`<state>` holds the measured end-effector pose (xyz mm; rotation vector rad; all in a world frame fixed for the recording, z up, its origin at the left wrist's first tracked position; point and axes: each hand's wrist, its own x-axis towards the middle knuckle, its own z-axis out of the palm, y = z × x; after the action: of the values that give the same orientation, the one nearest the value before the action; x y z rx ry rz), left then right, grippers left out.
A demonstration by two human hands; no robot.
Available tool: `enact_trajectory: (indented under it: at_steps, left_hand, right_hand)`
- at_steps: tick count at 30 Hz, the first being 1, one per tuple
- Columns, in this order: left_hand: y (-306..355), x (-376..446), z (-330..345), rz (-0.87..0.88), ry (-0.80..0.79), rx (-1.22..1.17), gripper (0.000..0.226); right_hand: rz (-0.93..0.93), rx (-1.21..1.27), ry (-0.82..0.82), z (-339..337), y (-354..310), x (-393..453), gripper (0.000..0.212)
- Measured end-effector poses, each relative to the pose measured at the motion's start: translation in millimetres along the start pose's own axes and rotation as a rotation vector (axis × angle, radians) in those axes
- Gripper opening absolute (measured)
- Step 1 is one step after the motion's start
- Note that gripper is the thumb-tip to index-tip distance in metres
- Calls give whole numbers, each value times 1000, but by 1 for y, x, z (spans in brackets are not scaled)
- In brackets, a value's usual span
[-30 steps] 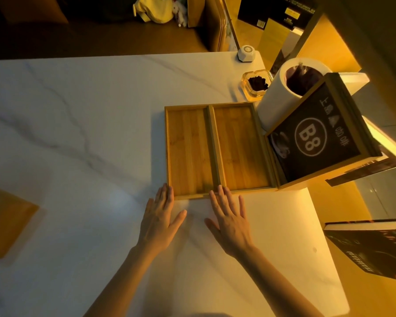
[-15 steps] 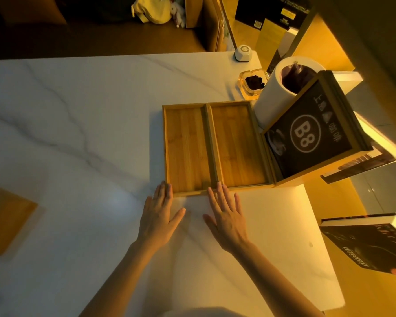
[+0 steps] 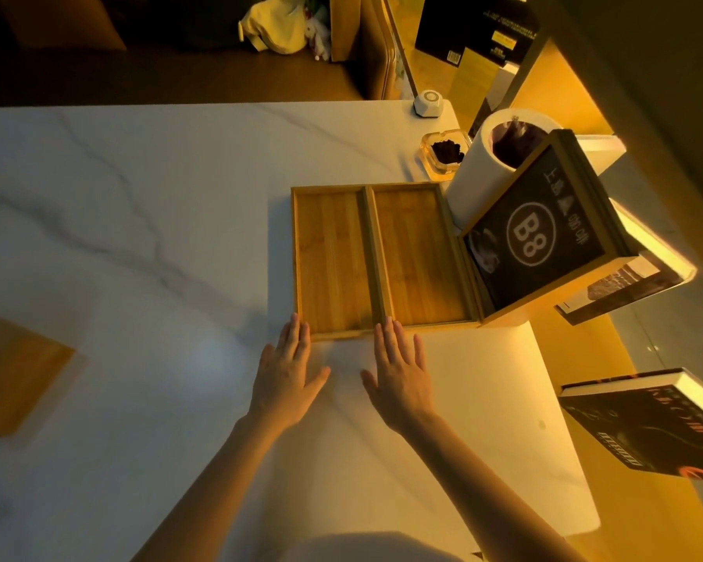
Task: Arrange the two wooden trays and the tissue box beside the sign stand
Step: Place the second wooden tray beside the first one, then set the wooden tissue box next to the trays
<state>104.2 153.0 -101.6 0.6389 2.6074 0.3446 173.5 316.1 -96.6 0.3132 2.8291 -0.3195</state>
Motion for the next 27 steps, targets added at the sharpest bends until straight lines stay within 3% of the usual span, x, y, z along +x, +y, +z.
enact_trajectory:
  at_steps: [4,8,12,18,22,27]
  left_hand:
    - [-5,-5,-23,36,9,-86,63]
    - [-20,-28,-59,-16,77,-301,48]
    - [-51,-54,-94,-93,172,-406,67]
    - [-110,-92,-137,-149,362,-486,29]
    - [-152,-116,-157,-212,523,-542,24]
    - [-215,-136,-165,-332,747,-504,28]
  right_hand:
    - [49,-13,-60,-39,-17,6,56]
    - [-19,-50,-125,-74,-42,14,31]
    - [-214,-45,-54,-90,-89,21,28]
    - [-377,87,123,-91,-183,28,29]
    - [-464,226,174,-91,-242,31,28]
    - [-412,528,104,-63,-303,39,28]
